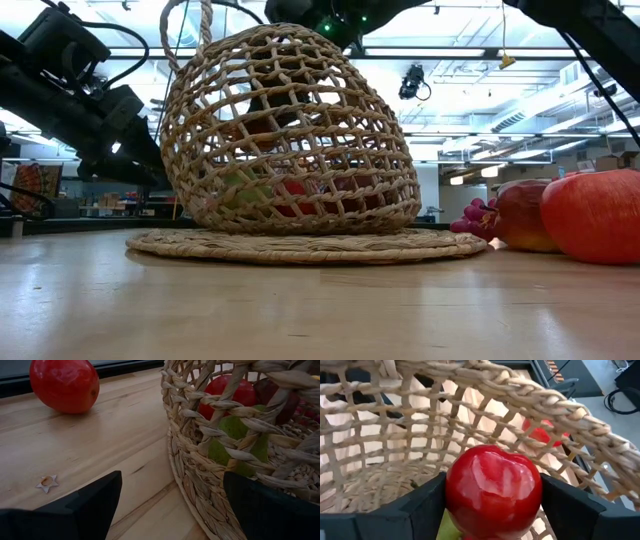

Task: Build produce basket
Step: Put the top dark red apple into the basket, then put the bottom red apple into the basket

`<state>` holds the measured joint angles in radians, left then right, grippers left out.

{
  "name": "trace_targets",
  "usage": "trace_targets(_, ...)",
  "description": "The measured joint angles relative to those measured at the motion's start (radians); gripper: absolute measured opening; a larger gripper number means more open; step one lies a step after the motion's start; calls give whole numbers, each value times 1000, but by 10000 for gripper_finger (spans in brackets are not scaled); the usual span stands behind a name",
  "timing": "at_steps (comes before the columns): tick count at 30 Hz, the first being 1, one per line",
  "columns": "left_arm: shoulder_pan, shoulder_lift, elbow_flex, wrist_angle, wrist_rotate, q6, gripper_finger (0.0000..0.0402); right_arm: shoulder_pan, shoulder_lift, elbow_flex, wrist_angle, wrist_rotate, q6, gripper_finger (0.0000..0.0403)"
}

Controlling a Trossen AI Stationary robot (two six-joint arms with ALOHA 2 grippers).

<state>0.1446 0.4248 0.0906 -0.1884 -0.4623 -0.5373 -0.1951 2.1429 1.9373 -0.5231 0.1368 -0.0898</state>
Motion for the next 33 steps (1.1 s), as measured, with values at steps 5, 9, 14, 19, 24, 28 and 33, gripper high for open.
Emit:
trace_targets(5, 0, 0, 0, 0, 0, 0, 357, 0, 0, 0, 7, 0, 0, 344)
trace_targets(9, 0, 0, 0, 0, 0, 0, 357, 1, 0, 0, 13, 0, 0, 371)
trace_targets(14, 0, 0, 0, 0, 0, 0, 357, 1, -5, 1, 6, 0, 1, 388)
trace_targets(19, 0, 0, 0, 0, 0, 0, 357, 6, -69, 2, 8, 0, 2, 387)
trace_targets(24, 0, 0, 0, 0, 0, 0, 357, 18, -134, 3, -12, 0, 1, 380)
trace_targets(28, 0, 0, 0, 0, 0, 0, 357, 29, -193, 3, -59, 6, 6, 376)
trace_targets(33, 0, 0, 0, 0, 0, 0, 357, 56, -244, 3, -165, 92, 23, 375)
